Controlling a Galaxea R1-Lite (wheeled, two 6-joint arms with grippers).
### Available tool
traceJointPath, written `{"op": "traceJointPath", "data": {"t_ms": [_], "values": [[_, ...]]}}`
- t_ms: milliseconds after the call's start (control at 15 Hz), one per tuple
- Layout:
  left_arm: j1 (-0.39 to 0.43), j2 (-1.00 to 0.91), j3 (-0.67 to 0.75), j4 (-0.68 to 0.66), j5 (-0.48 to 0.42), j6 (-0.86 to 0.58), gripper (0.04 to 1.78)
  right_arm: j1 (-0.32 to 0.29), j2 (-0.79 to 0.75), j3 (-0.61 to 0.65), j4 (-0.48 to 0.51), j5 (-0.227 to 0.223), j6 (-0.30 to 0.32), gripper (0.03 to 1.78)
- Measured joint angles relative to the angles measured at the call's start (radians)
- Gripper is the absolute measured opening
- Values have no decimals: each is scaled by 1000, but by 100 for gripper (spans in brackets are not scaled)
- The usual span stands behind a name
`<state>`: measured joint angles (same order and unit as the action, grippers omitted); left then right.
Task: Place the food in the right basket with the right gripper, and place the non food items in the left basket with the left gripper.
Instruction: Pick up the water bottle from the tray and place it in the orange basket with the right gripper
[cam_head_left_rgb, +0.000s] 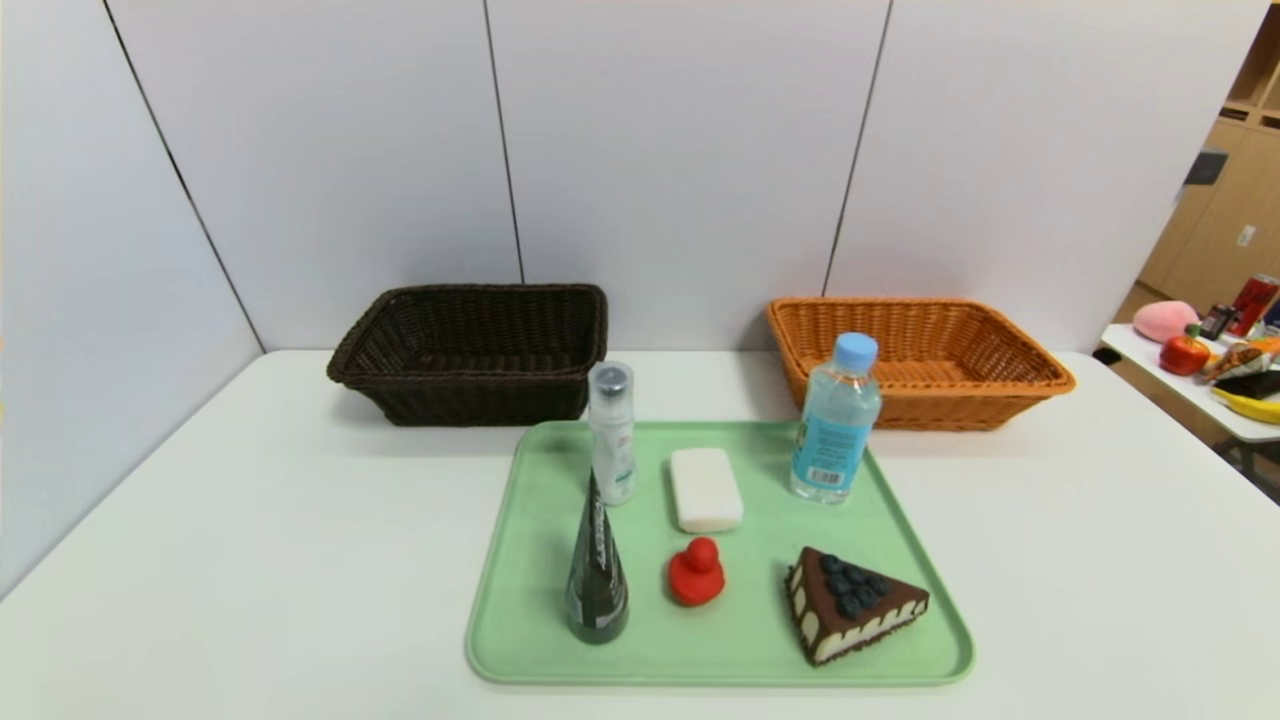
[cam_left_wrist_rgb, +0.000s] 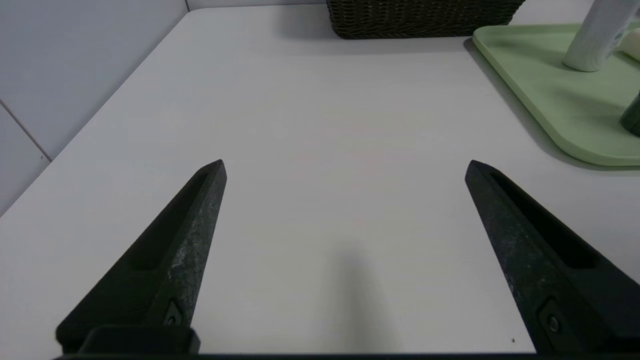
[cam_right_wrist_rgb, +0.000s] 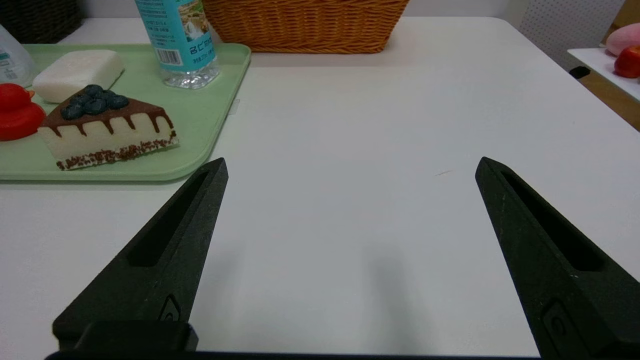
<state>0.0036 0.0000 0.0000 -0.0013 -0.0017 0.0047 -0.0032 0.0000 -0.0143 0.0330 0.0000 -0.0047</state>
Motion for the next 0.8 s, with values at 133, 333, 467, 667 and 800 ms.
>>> {"op": "traceJointPath", "data": {"t_ms": [133, 333, 467, 667, 800], "values": [[0, 0, 0, -6, 3, 19, 169, 0, 0, 3, -26, 8, -27, 171], [-1, 5, -74, -38, -37, 41, 169, 0, 6, -89, -76, 69, -26, 171], [-2, 51, -173, -2, -95, 41, 169, 1, 57, -193, -54, 137, -16, 171], [-4, 245, -291, -78, -156, 39, 169, 16, 256, -325, -125, 215, -4, 171], [-4, 430, -335, -219, -171, 38, 169, 31, 455, -393, -249, 234, -3, 171]]}}
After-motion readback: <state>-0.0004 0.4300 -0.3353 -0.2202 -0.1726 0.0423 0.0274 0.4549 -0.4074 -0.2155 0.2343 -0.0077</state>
